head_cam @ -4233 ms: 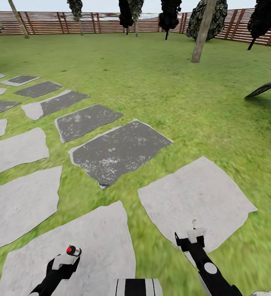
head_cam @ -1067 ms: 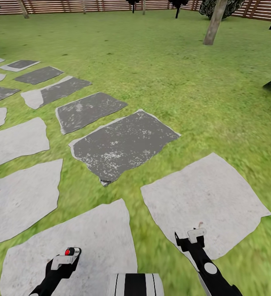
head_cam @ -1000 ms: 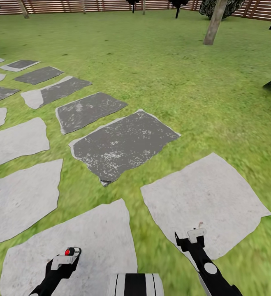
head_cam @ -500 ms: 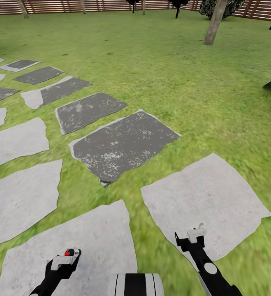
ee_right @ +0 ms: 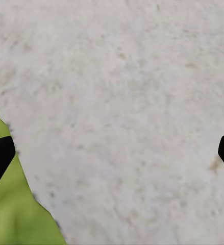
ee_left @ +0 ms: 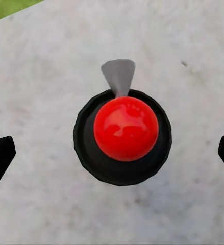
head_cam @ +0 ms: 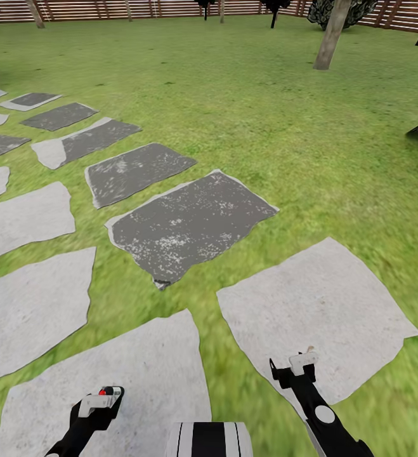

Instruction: Pick up the pesticide atomizer in the garden and spray insectifuge to fully cover both potted plants in the garden.

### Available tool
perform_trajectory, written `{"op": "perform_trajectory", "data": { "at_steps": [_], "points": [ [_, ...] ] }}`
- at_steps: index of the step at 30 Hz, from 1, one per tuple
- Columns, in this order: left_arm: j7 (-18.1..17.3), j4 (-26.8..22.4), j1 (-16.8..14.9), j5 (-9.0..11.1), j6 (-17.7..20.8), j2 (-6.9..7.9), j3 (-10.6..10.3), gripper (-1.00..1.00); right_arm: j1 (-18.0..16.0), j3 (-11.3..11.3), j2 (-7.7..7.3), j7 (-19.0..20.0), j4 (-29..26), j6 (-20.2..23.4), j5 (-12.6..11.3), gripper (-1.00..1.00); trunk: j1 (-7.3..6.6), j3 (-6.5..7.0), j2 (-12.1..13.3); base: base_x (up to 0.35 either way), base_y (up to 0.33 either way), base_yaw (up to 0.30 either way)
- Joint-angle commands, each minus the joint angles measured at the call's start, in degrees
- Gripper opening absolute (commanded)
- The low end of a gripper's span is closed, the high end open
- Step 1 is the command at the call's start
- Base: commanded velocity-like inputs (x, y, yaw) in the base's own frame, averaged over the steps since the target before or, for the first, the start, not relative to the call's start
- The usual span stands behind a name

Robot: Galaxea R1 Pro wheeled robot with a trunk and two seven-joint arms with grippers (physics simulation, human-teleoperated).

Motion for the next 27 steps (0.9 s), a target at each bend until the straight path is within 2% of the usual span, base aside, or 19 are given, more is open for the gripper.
{"op": "perform_trajectory", "data": {
  "at_steps": [1, 4, 5, 27],
  "points": [
    [-0.55, 0.05, -0.03, 0.01, -0.09, -0.03, 0.47, 1.0, -0.02, 0.05, -0.03, 0.02, 0.02, -0.14, 0.2, 1.0, -0.01, -0.03, -0.01, 0.002, -0.001, 0.0],
    [-0.55, -0.04, -0.03, 0.03, -0.09, -0.03, 0.47, 1.0, -0.02, 0.05, -0.03, 0.02, 0.02, -0.14, 0.2, 1.0, -0.01, -0.03, -0.01, 0.0, 0.0, 0.0],
    [-0.55, -0.04, -0.03, 0.03, -0.09, -0.03, 0.44, -1.0, -0.02, 0.05, -0.03, 0.02, 0.02, -0.14, 0.2, 1.0, -0.01, -0.03, -0.01, 0.0, 0.0, 0.0],
    [-0.46, -0.57, -0.03, 0.06, -0.09, 0.05, 0.56, -1.0, -0.02, 0.05, -0.03, 0.03, -0.02, -0.14, 0.2, 1.0, -0.01, -0.03, -0.01, 0.0, 0.0, 0.0]
  ]
}}
